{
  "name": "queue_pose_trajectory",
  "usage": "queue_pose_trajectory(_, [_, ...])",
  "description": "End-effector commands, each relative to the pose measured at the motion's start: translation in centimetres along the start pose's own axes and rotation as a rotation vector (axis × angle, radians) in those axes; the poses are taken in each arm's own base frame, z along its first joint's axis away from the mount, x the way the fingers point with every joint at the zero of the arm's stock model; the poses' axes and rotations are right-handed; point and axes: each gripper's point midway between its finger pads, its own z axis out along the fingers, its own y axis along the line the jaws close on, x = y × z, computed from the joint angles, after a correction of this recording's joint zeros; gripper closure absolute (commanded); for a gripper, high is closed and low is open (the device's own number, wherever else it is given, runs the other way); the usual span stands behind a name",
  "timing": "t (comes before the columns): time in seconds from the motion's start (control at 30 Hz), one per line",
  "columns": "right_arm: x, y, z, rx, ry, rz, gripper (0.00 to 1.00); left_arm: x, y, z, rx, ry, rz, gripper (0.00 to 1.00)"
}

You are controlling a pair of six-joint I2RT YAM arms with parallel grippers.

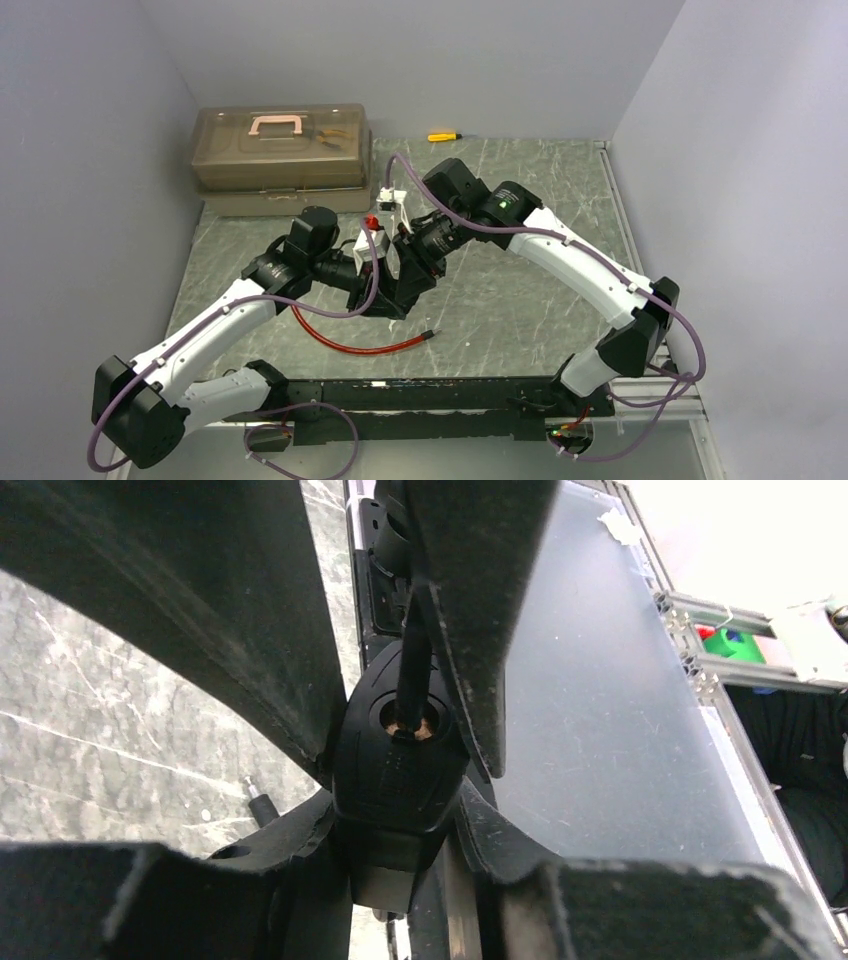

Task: Unlock with the key

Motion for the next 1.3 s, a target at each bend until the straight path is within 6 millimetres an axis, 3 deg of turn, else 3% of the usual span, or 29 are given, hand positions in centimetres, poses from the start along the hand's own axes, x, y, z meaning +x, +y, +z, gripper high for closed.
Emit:
queue_pose_trajectory(0.0, [-2.0,0.5,-0.3,0.049,-0.036,-0.070,0.87,-2.7,-1.1,-0.2,0.014,-0.075,0.067,1.00])
queue_pose_trajectory(0.03, [-2.4,0.5,-0.5,0.061,-0.049,-0.074,0.72,-3.0,-1.2,-0.2,0.008,-0.088,0.062,1.00])
queue_pose_trajectory(0.13, [-4.7,0.8,-2.0,0.119,-0.133,-0.112,0.49,-4.2,-1.0,-0.4,-0.035,-0.155,0.065,1.00])
queue_pose_trajectory(0.3, [-8.8,1.9,-7.5,0.263,-0.357,-0.199,0.29,-8.4,-1.7,-1.2,-0.081,-0.298,0.137,1.00])
queue_pose_trajectory(0.53, [-10.5,5.6,-14.3,0.280,-0.593,-0.315,0.15,-14.7,-4.2,-2.7,-0.072,-0.441,0.288,1.00])
queue_pose_trajectory(0.67, [-10.6,7.3,-16.8,0.303,-0.670,-0.368,0.12,-18.8,-5.7,-5.2,-0.113,-0.545,0.390,1.00])
queue_pose_trajectory(0.87, [-9.6,3.9,-16.3,0.391,-0.665,-0.270,0.14,-23.5,-10.0,-9.5,-0.172,-0.648,0.564,1.00])
queue_pose_trajectory(0.93, [-9.5,3.1,-15.9,0.397,-0.667,-0.245,0.15,-23.1,-9.7,-9.8,-0.203,-0.641,0.580,1.00])
queue_pose_trajectory(1.03, [-9.7,2.9,-15.7,0.391,-0.670,-0.262,0.17,-19.5,-6.6,-8.6,-0.231,-0.542,0.555,1.00])
queue_pose_trajectory(1.27, [-9.7,4.6,-15.8,0.339,-0.633,-0.339,0.21,-14.6,-3.3,-7.8,-0.310,-0.337,0.607,1.00])
